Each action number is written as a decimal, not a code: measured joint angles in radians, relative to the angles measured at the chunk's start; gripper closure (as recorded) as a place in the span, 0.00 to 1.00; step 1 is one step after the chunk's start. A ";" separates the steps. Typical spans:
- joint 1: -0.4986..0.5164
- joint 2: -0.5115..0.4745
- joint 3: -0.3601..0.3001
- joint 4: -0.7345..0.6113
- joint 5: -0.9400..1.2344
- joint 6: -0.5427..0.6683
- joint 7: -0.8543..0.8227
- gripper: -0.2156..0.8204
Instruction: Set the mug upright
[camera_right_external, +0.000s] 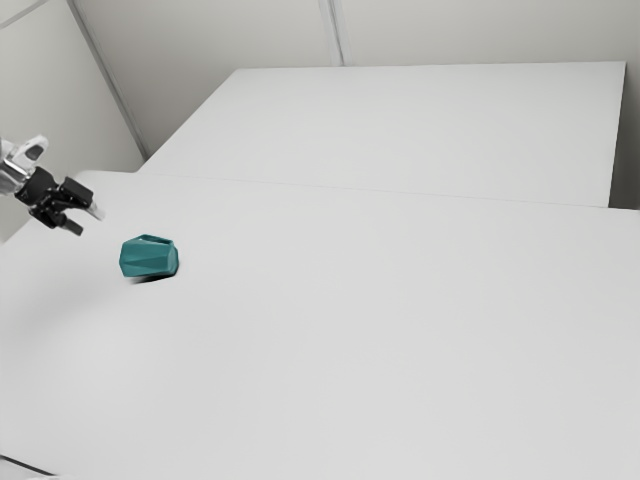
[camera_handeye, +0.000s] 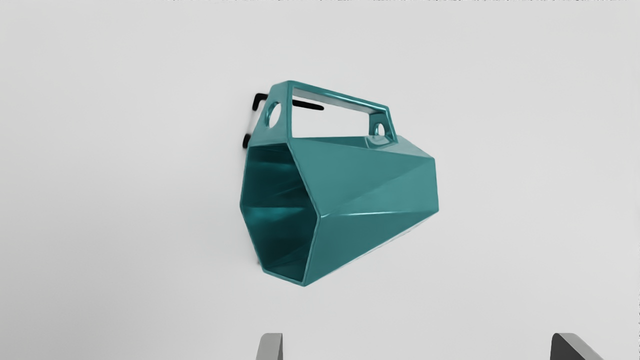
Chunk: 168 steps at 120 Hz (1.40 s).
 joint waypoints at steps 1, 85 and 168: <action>0.001 0.002 0.000 -0.002 -0.006 0.001 0.005 0.23; 0.047 0.126 -0.006 -0.075 -0.270 0.036 0.328 0.23; 0.028 0.159 -0.036 -0.074 -0.306 0.038 0.439 0.23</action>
